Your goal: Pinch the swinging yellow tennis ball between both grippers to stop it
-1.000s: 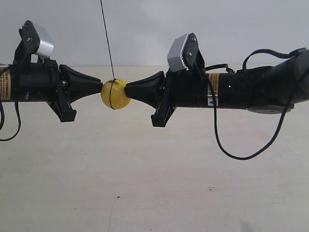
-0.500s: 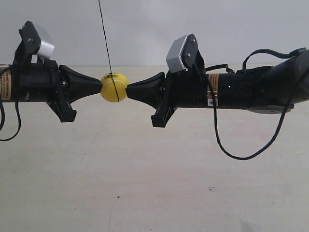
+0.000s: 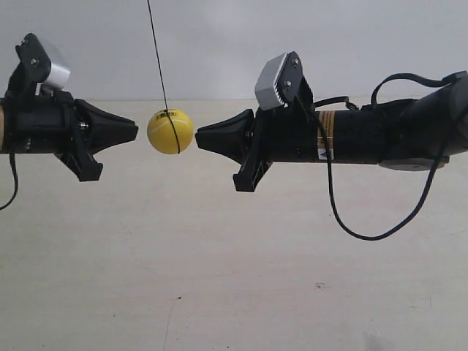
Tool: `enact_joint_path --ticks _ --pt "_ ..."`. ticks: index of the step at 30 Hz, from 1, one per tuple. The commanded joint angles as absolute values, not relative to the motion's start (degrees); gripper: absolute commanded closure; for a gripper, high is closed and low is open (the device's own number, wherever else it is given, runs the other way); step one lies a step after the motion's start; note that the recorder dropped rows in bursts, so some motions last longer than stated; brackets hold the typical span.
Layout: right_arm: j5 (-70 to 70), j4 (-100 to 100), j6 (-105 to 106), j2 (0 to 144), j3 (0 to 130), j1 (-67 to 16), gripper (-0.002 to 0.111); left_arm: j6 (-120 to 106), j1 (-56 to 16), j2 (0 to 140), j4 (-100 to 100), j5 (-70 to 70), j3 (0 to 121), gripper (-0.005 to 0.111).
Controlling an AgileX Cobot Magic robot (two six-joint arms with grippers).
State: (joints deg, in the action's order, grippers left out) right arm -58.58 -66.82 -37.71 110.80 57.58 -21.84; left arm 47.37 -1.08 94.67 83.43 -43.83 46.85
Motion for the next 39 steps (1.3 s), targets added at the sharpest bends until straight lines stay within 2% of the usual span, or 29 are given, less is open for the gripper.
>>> enact_joint_path --ticks 1,8,14,23,26,31,36,39 --pt "-58.87 -70.32 -39.76 108.72 57.95 -18.33 0.108 52.16 3.32 91.94 86.01 -45.24 46.91 0.102" --pt "-60.02 -83.04 -49.83 99.03 57.1 -10.73 0.108 55.78 8.58 84.05 87.19 -47.78 44.62 0.102" --pt "-58.29 -81.66 -47.66 87.09 51.55 -9.14 0.108 52.53 9.05 71.99 78.3 -44.13 38.15 0.102" --pt "-43.09 -73.11 -45.25 65.15 44.72 -9.14 0.108 38.15 9.05 43.61 53.1 -31.44 24.76 0.102" --pt "-35.8 -67.16 -41.55 55.73 40.7 -9.14 0.108 35.96 9.05 29.92 45.57 -29.68 19.37 0.102" --pt "-31.43 -52.36 -31.86 41.69 30.52 -9.14 0.108 36.07 9.05 12.79 43.28 -26.86 13.03 0.102" --pt "-31.53 -51.21 -31.84 30.5 22.44 -9.14 0.108 42.25 9.05 7.68 43.17 -25.42 10.64 0.102" --pt "-31.53 -51.37 -40.1 28.24 21.61 -9.14 0.108 48.62 7.76 7.88 43.29 -25.37 8.98 0.102"
